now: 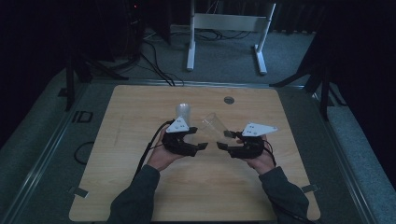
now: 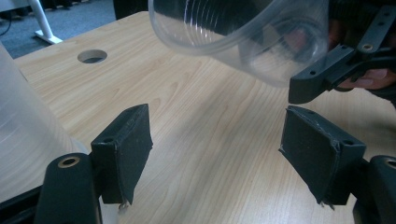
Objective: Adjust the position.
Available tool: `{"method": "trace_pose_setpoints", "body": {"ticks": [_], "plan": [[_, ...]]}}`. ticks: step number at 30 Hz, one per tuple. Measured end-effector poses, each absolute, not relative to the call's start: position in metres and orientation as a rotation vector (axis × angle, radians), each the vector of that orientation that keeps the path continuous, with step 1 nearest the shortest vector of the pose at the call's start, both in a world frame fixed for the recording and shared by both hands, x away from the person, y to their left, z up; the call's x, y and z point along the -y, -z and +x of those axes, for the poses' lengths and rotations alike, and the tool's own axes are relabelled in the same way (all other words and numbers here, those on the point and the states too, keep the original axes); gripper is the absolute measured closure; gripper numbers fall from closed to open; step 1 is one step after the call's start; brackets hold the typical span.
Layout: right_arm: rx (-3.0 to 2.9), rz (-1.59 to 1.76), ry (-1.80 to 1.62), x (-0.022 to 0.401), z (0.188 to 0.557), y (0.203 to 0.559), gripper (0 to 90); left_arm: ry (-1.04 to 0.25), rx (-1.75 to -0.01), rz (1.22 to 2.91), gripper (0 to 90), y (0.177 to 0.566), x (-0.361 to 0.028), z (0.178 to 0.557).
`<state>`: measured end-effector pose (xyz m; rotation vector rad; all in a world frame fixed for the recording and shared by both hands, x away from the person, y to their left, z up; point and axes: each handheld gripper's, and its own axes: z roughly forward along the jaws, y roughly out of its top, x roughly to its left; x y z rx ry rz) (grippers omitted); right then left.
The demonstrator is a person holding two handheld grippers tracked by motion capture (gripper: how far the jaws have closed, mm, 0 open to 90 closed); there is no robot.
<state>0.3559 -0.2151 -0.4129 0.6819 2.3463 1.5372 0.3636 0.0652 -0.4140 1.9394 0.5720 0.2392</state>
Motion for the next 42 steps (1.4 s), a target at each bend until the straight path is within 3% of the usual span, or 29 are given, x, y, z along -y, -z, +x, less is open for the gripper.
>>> {"method": "trace_pose_setpoints", "body": {"ticks": [42], "plan": [[-2.32, 0.656, -1.591, 0.211, 0.353, 0.42, 41.7, -0.072, -0.596, 1.728, 19.4, 0.411, -0.056, 0.37]]}}
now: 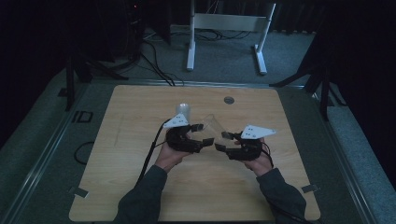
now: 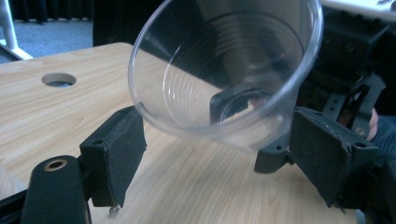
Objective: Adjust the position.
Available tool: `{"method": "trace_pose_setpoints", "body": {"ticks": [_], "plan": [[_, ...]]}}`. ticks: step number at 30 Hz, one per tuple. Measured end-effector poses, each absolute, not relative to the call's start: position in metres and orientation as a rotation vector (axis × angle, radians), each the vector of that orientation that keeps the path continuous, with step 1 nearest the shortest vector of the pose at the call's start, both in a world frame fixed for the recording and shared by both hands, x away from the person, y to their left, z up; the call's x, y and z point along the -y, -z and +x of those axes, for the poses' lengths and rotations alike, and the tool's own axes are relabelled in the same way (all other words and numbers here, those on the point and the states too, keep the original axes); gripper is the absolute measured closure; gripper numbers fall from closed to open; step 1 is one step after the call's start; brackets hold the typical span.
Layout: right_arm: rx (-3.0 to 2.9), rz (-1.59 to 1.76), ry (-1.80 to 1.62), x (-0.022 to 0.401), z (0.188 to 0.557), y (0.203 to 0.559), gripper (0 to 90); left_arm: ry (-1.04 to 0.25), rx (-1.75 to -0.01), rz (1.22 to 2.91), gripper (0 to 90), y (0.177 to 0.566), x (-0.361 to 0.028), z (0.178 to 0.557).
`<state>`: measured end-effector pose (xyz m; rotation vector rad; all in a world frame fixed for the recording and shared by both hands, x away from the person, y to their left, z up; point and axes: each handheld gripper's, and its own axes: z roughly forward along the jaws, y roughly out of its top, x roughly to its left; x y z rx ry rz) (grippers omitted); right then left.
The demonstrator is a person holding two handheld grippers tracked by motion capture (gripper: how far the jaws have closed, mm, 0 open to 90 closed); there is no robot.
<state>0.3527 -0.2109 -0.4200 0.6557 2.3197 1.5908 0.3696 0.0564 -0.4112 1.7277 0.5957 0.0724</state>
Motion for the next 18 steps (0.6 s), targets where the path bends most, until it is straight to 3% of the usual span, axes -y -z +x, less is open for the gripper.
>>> {"method": "trace_pose_setpoints", "body": {"ticks": [18], "plan": [[-2.325, 0.641, -1.597, 0.2065, 0.3522, 0.4226, 41.7, -0.024, -0.622, 1.632, 18.2, 0.4121, -0.0482, 0.3715]]}}
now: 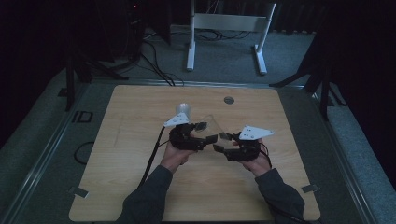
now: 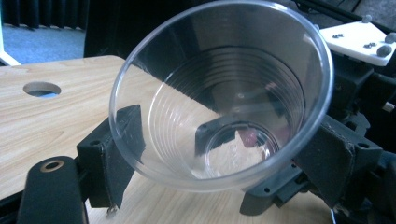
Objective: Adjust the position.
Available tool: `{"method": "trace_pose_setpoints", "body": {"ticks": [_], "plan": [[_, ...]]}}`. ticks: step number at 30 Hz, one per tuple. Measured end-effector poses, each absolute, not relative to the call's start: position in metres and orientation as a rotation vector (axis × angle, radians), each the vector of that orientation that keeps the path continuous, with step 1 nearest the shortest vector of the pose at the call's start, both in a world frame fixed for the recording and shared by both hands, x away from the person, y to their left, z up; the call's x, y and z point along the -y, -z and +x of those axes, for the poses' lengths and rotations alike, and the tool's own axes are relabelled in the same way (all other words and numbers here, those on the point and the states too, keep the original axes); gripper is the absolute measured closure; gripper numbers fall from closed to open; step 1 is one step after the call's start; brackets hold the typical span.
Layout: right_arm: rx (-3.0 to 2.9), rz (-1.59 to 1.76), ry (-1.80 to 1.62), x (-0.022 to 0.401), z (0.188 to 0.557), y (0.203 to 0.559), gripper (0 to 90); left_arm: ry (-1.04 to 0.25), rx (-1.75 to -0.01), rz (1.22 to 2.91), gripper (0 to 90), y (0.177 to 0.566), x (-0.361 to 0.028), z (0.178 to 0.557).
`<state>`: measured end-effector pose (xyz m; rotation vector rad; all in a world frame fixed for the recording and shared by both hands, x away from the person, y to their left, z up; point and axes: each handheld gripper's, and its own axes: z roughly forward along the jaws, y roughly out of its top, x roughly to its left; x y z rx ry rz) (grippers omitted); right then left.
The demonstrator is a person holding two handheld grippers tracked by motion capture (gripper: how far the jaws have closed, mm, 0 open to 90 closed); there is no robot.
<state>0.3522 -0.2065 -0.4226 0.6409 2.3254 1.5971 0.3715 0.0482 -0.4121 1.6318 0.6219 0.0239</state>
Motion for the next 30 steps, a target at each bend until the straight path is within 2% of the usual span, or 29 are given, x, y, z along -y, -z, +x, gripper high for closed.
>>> {"method": "trace_pose_setpoints", "body": {"ticks": [5, 17, 28, 30], "plan": [[-2.337, 0.641, -1.598, 0.2049, 0.3518, 0.4238, 41.7, -0.007, -0.632, 1.603, 18.2, 0.4142, -0.0457, 0.3723], [-2.357, 0.639, -1.587, 0.2044, 0.3529, 0.4229, 40.6, -0.007, -0.61, 1.579, 27.9, 0.4145, -0.0465, 0.3703], [-2.384, 0.625, -1.575, 0.2033, 0.353, 0.4219, 37.6, -0.007, -0.594, 1.588, 29.1, 0.4144, -0.0463, 0.3697], [-2.39, 0.624, -1.562, 0.2029, 0.3531, 0.4215, 34.2, -0.009, -0.59, 1.595, 29.1, 0.4147, -0.046, 0.3698]]}}
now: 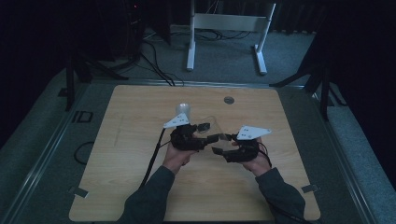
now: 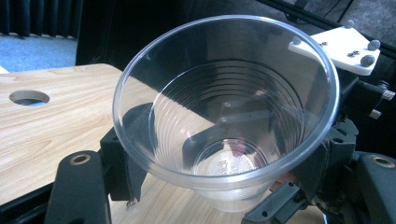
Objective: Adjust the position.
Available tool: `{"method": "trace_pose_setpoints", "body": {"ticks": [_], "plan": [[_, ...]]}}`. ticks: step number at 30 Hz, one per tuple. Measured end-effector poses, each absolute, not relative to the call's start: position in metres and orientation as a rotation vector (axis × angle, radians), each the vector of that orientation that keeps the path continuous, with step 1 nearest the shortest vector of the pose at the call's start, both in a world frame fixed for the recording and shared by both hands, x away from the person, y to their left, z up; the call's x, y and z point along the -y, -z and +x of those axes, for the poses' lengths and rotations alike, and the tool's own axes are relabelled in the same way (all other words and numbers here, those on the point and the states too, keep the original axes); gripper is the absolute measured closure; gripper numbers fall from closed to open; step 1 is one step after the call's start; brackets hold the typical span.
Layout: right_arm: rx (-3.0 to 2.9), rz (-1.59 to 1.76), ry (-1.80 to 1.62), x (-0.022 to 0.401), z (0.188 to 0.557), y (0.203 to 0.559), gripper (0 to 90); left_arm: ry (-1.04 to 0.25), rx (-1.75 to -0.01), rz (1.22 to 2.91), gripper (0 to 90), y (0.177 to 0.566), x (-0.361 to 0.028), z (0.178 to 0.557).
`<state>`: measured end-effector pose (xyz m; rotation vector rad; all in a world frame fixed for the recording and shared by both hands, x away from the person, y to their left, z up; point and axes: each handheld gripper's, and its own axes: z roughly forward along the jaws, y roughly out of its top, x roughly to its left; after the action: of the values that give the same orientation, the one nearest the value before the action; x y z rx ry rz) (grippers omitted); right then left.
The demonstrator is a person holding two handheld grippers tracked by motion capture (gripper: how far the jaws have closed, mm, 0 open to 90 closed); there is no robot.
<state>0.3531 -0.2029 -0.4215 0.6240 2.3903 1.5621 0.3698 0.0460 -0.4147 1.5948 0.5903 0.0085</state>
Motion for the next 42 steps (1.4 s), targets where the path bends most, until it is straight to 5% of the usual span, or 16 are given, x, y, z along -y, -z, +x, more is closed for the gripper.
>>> {"method": "trace_pose_setpoints", "body": {"ticks": [13, 19, 28, 42], "plan": [[-2.451, 0.608, -1.478, 0.201, 0.355, 0.416, 29.0, -0.108, -0.58, 1.714, 28.9, 0.413, -0.042, 0.367], [-2.484, 0.596, -1.425, 0.197, 0.355, 0.419, 39.4, -0.14, -0.566, 1.763, 28.4, 0.413, -0.038, 0.364], [-2.459, 0.608, -1.46, 0.198, 0.354, 0.42, 41.4, -0.087, -0.598, 1.702, 20.9, 0.413, -0.038, 0.365], [-2.428, 0.634, -1.53, 0.199, 0.354, 0.425, 41.3, -0.086, -0.644, 1.57, 23.5, 0.411, -0.035, 0.364]]}}
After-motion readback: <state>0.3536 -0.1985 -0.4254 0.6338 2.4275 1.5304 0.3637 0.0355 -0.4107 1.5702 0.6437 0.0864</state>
